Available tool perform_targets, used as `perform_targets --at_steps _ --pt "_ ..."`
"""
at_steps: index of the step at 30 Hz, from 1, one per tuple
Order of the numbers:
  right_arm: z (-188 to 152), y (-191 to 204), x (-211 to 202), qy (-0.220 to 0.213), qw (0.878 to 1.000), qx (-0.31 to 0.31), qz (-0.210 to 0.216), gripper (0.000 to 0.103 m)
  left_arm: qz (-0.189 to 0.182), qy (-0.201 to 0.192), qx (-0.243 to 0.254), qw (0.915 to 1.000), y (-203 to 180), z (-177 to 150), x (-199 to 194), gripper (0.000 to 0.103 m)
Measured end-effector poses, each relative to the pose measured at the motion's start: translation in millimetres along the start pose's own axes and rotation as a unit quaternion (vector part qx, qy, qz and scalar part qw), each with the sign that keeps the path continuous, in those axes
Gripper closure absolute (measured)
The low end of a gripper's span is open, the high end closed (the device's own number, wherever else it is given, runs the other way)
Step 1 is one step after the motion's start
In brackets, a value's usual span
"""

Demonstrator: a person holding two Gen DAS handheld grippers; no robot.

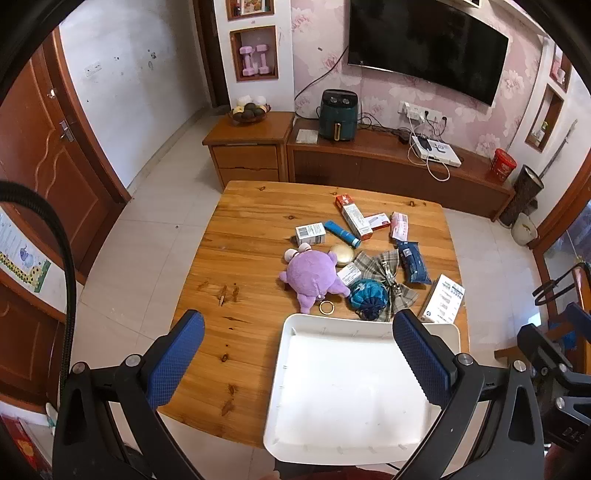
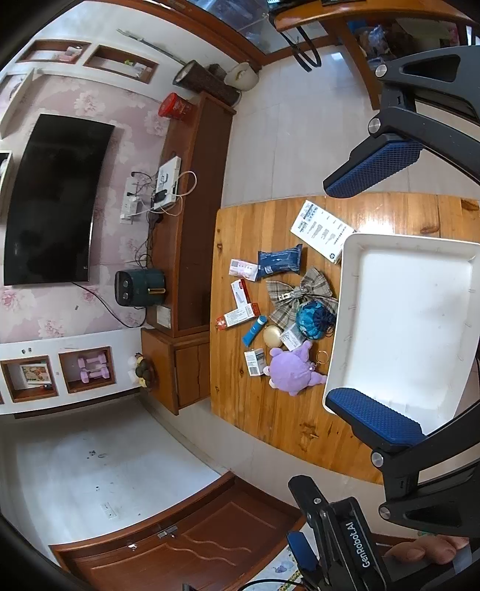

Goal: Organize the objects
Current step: 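Grasp the purple plush toy with the left tool while the right tool grasps the white HP manual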

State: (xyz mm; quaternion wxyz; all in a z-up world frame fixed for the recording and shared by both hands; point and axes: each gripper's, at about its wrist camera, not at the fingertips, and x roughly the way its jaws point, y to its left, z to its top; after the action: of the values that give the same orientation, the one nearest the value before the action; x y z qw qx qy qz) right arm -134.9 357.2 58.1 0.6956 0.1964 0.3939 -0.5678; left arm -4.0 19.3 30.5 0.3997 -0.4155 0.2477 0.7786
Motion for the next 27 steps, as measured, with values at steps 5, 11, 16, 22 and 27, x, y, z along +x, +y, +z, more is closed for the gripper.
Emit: perform_targets --at_steps 5,11,16,22,27 --pt "-3.3 -11.3 10.2 0.010 1.000 0.017 -0.012 0.000 -0.023 -0.005 0.029 0.9993 -6.7 -3.3 -2.0 0.001" --pt "-0.2 -28.4 30.0 0.026 0.999 0.038 -0.024 0.000 -0.046 -0.006 0.056 0.9973 -4.7 -1.0 5.9 0.001" --pt "10.4 -46.3 45.0 0.034 0.996 0.071 -0.045 0.000 -0.062 -0.001 0.089 0.9941 -5.2 8.3 22.5 0.001" --pt "27.0 -69.0 77.6 0.078 0.973 0.192 -0.104 0.000 -0.099 0.003 0.148 0.9840 -14.0 36.9 54.4 0.001" --pt "32.4 -99.4 116.8 0.109 0.956 0.249 -0.109 0.000 -0.132 0.021 0.186 0.9734 -31.9 59.9 93.9 0.001"
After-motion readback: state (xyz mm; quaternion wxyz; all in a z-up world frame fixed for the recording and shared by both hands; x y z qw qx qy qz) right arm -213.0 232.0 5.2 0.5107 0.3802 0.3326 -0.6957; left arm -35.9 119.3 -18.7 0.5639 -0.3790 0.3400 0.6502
